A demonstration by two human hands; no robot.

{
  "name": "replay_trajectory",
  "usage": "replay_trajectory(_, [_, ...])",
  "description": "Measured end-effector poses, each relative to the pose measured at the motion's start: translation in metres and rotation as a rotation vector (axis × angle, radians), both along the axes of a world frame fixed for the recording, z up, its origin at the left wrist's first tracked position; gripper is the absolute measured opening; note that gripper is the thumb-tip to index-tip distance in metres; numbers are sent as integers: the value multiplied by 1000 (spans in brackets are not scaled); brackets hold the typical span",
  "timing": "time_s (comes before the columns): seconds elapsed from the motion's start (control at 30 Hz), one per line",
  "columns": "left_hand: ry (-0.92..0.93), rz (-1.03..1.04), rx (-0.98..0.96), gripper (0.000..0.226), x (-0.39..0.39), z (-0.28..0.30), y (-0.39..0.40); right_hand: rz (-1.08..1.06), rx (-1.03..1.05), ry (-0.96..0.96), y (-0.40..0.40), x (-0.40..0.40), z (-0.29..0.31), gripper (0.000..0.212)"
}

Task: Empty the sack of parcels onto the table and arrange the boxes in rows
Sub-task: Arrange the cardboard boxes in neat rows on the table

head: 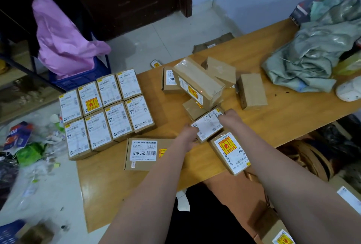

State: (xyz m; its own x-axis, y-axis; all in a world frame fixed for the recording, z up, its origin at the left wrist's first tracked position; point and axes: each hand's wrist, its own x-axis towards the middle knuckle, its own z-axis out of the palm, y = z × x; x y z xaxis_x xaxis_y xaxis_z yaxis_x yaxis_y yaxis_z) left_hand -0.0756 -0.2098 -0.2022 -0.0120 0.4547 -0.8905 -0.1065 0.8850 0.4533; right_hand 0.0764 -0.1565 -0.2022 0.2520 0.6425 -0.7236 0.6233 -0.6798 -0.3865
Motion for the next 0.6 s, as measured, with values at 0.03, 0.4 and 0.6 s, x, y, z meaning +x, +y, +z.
replay_trajectory(0.03, [-3, 21, -8, 53, 0, 0, -1, -7, 7, 15, 1, -1, -1, 50])
replay_trajectory(0.4, [50, 22, -64, 51, -8, 0, -8, -73, 7, 102, 8, -5, 14, 47])
replay_trajectory(0.6, [13, -121, -5, 61, -31, 6, -10, -129, -13, 185, 9, -4, 22, 45])
